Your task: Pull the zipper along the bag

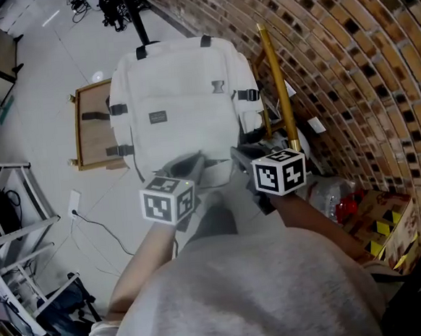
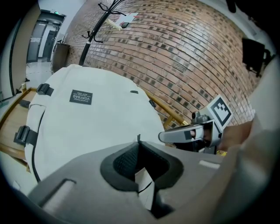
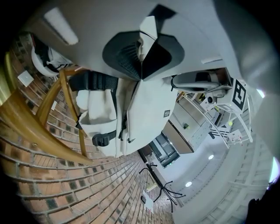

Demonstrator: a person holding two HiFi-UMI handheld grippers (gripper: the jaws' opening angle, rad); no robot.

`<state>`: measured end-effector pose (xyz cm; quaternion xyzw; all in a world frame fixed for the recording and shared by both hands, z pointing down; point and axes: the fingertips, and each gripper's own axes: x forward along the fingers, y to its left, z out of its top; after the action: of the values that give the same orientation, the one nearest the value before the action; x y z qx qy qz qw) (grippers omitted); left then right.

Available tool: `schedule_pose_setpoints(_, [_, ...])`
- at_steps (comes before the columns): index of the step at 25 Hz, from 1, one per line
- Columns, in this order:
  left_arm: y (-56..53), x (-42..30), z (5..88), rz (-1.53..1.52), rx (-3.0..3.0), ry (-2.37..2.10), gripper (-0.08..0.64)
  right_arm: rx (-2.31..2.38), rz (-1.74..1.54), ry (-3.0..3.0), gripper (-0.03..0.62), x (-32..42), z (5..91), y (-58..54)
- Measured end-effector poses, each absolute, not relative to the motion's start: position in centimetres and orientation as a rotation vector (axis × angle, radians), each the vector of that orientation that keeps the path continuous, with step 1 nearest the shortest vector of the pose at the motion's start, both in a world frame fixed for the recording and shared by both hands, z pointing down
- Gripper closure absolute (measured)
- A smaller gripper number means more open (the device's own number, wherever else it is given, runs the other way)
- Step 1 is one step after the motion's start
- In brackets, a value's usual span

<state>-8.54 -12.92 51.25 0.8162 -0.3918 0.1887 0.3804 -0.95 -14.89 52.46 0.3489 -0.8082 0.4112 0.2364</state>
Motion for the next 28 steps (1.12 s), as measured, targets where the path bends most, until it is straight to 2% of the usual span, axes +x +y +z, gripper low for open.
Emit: schedule_pose_setpoints(28, [-12.8, -14.1, 51.6, 0.437, 1.972, -1.149, 0.538, 0.975, 1.091, -2.203, 0.580, -0.5, 52.4, -15.0])
